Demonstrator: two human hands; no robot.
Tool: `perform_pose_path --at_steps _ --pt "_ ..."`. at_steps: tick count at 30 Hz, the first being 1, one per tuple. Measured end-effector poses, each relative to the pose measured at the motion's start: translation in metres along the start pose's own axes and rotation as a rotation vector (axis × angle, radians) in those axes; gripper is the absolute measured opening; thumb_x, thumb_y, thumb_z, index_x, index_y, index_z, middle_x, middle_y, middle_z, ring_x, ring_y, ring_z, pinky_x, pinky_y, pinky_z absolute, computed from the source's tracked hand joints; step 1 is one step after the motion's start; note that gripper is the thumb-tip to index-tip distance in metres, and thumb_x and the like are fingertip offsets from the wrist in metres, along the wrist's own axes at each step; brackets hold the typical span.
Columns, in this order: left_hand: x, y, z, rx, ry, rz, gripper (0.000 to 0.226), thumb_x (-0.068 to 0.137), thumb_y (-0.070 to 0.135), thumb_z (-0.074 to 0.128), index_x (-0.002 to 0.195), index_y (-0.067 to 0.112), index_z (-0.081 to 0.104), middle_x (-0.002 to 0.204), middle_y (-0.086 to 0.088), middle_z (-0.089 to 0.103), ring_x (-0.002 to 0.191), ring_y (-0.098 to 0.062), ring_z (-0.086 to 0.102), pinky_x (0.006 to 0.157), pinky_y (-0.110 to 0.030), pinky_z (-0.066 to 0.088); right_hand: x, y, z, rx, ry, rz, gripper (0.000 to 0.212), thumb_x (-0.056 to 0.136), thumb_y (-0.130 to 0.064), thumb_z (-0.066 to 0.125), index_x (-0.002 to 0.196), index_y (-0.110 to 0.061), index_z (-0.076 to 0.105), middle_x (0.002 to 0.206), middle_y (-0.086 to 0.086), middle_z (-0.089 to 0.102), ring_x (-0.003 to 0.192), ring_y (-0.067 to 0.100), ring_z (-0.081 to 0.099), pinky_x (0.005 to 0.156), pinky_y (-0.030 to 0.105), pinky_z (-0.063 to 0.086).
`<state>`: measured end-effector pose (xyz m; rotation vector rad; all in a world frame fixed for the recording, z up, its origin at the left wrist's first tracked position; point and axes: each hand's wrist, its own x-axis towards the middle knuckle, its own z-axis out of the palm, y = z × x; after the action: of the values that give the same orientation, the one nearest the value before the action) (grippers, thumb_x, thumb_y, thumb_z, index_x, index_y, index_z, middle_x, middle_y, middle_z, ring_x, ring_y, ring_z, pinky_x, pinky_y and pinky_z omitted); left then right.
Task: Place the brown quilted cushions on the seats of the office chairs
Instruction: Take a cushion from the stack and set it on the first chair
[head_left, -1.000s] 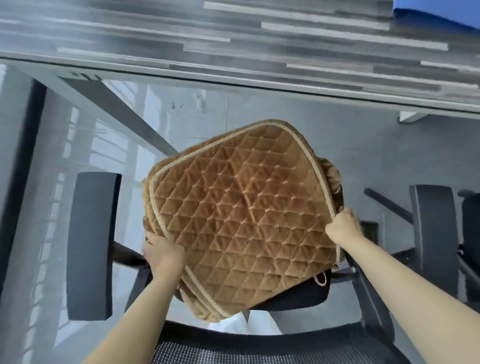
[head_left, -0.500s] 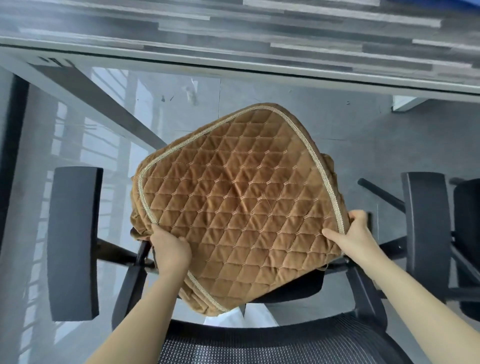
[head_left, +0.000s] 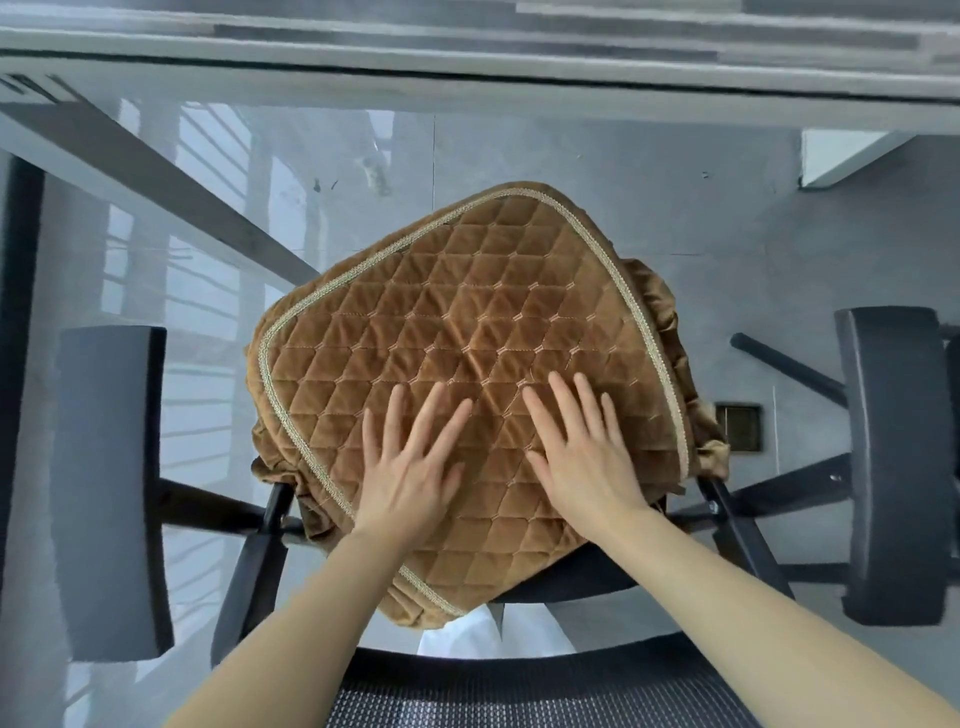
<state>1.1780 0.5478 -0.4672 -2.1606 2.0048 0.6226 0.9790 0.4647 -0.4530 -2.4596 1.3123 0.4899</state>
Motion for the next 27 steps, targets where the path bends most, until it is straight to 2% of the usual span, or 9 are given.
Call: perform_pose_path --at_steps 2,4,7,10,15,18,21,23,27 --pt "0.013 -0.015 0.006 0.046 0.008 0.033 0.071 0.095 0.057 0.040 0.156 0.036 0.011 0.165 0.001 0.007 0.151 -0.038 -0.001 0.113 -0.070 0.005 0.010 0.005 0.013 -0.049 0.003 -0.035 0.070 0.096 -0.048 0.040 0.155 -0.023 0.012 0.162 0.011 0.012 0.148 0.040 0.008 0.116 0.061 0.010" --pt "0.021 -0.035 0.016 0.066 0.018 -0.054 0.078 0.092 0.068 0.033 0.157 0.032 0.010 0.166 0.002 0.005 0.152 -0.032 -0.001 0.112 -0.071 0.001 0.012 0.020 0.025 -0.092 0.011 -0.047 0.071 0.095 -0.055 0.034 0.155 -0.026 0.011 0.163 0.004 0.008 0.149 0.036 0.006 0.115 0.064 0.005" --pt "0.027 -0.050 0.031 0.108 0.020 -0.160 0.091 0.087 0.074 0.028 0.157 0.018 0.015 0.165 -0.004 0.009 0.152 -0.028 0.004 0.109 -0.074 0.001 0.011 0.037 0.041 -0.104 0.037 -0.059 0.070 0.093 -0.056 0.038 0.154 -0.029 0.017 0.163 0.002 0.012 0.149 0.032 0.009 0.115 0.063 0.008" --pt "0.029 -0.049 0.035 0.125 0.006 -0.155 0.093 0.087 0.075 0.023 0.157 0.014 0.016 0.165 -0.006 0.007 0.152 -0.028 0.002 0.108 -0.076 0.004 0.013 0.038 0.044 -0.086 0.039 -0.054 0.070 0.092 -0.054 0.040 0.154 -0.030 0.019 0.162 0.003 0.015 0.149 0.031 0.010 0.115 0.062 0.008" --pt "0.030 -0.051 0.020 0.092 0.071 -0.143 0.086 0.088 0.069 0.030 0.156 0.018 0.021 0.164 -0.003 0.014 0.151 -0.029 0.007 0.108 -0.076 0.009 0.017 0.035 0.025 -0.046 0.081 -0.042 0.063 0.095 -0.049 0.036 0.153 -0.032 0.018 0.160 -0.001 0.024 0.149 0.031 0.013 0.116 0.062 0.007" --pt "0.057 -0.059 -0.005 0.016 0.151 -0.258 0.078 0.091 0.059 0.037 0.156 0.018 0.021 0.162 -0.005 0.021 0.150 -0.036 0.008 0.108 -0.075 0.011 0.049 0.035 0.000 -0.055 0.106 0.009 0.059 0.096 -0.052 0.031 0.152 -0.041 0.015 0.162 -0.005 0.016 0.148 0.038 0.006 0.114 0.062 -0.001" --pt "0.098 -0.072 -0.029 -0.111 0.128 -0.365 0.076 0.094 0.060 0.032 0.156 0.024 0.009 0.164 -0.005 0.011 0.151 -0.036 -0.001 0.108 -0.075 0.007 0.099 0.035 -0.023 -0.005 0.111 0.048 0.059 0.097 -0.059 0.026 0.151 -0.045 0.009 0.163 -0.005 0.007 0.147 0.041 -0.004 0.113 0.064 -0.003" --pt "0.119 -0.079 -0.035 -0.137 0.083 -0.398 0.076 0.092 0.066 0.026 0.156 0.030 0.007 0.164 -0.002 0.006 0.150 -0.035 -0.003 0.107 -0.076 0.010 0.133 0.035 -0.034 0.046 0.070 0.070 0.060 0.095 -0.062 0.023 0.150 -0.047 0.006 0.163 -0.007 0.003 0.147 0.041 -0.004 0.114 0.066 0.000" --pt "0.133 -0.087 -0.031 -0.123 0.071 -0.422 0.075 0.088 0.072 0.026 0.153 0.035 0.017 0.159 -0.001 0.021 0.146 -0.035 0.015 0.103 -0.073 0.024 0.164 0.039 -0.038 0.027 -0.027 0.087 0.057 0.093 -0.067 0.012 0.148 -0.053 0.005 0.163 -0.013 0.004 0.147 0.039 0.004 0.112 0.067 0.003"
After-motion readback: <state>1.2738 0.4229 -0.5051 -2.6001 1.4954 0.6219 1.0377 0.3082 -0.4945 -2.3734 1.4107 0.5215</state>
